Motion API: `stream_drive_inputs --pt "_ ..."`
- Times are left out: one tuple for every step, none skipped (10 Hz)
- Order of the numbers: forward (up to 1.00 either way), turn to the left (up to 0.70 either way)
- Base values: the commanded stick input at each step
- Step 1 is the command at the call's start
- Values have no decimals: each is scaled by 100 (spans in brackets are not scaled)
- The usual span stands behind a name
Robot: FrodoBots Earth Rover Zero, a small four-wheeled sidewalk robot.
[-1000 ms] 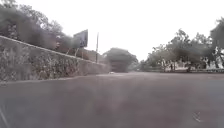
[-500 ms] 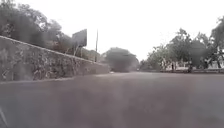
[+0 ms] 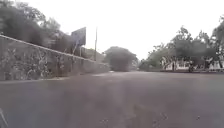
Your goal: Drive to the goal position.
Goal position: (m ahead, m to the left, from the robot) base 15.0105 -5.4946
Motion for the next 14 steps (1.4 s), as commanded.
stream_drive_inputs --pt "70 0" --pt "70 0" --pt "70 0" --pt "70 0" --pt "70 0" --pt "70 0" --pt "70 0" --pt "70 0" --pt "70 0" --pt "70 0" --pt "70 0" --pt "70 0" --pt "70 0" --pt "70 0"
